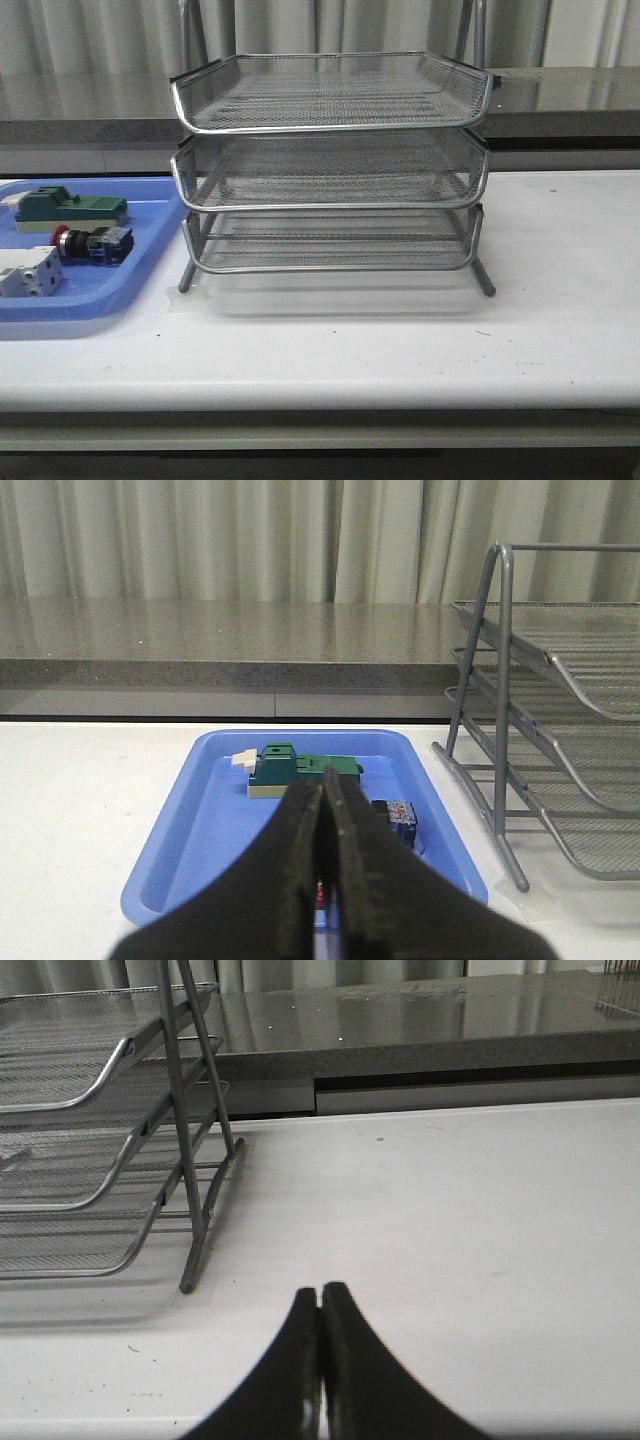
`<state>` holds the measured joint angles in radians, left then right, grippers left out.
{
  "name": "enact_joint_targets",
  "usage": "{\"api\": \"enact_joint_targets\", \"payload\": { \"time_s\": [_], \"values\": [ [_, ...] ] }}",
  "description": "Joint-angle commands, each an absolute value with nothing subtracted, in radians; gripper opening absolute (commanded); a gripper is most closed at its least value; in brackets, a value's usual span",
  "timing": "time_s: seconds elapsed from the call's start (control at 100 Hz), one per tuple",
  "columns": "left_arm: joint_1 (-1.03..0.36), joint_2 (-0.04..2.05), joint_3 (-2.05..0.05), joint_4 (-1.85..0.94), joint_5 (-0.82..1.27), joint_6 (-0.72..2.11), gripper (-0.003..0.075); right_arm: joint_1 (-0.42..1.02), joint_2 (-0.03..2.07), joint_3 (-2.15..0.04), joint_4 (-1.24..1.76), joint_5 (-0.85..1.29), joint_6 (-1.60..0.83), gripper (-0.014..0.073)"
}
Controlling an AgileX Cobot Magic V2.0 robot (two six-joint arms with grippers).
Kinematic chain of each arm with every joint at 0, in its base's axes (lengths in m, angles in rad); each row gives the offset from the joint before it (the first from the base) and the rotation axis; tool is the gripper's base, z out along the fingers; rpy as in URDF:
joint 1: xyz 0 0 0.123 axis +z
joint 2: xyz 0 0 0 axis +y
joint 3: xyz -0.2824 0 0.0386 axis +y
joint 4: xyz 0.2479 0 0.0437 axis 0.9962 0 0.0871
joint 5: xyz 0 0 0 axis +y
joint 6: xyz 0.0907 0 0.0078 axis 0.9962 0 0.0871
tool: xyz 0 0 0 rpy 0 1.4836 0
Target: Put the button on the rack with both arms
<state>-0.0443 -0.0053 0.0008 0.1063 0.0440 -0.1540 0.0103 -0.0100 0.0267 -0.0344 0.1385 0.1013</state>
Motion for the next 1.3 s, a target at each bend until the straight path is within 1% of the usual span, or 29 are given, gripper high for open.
{"api": "enact_joint_targets", "payload": {
  "time_s": [0.0,0.71,0.87,1.02,1.11,1.29],
  "values": [
    [-0.051,-0.028,0.049,0.107,-0.037,-0.164,-0.002,0.004,-0.032,0.013,-0.037,0.057,0.094,-0.006],
    [-0.051,-0.028,0.049,0.107,-0.037,-0.164,-0.002,0.004,-0.032,0.013,-0.037,0.056,0.094,-0.006],
    [-0.051,-0.028,0.049,0.107,-0.037,-0.164,-0.002,0.004,-0.032,0.012,-0.037,0.016,0.094,-0.006],
    [-0.051,-0.028,0.049,0.107,-0.037,-0.164,-0.002,0.004,-0.032,-0.03,-0.007,0.019,0.095,-0.006],
    [-0.051,-0.028,0.049,0.107,-0.037,-0.164,-0.002,0.004,-0.023,-0.084,0.023,0.08,0.095,-0.006],
    [-0.051,-0.028,0.049,0.107,-0.037,-0.164,-0.002,0.004,0.078,-0.267,0.049,0.305,0.095,-0.006]
  ]
}}
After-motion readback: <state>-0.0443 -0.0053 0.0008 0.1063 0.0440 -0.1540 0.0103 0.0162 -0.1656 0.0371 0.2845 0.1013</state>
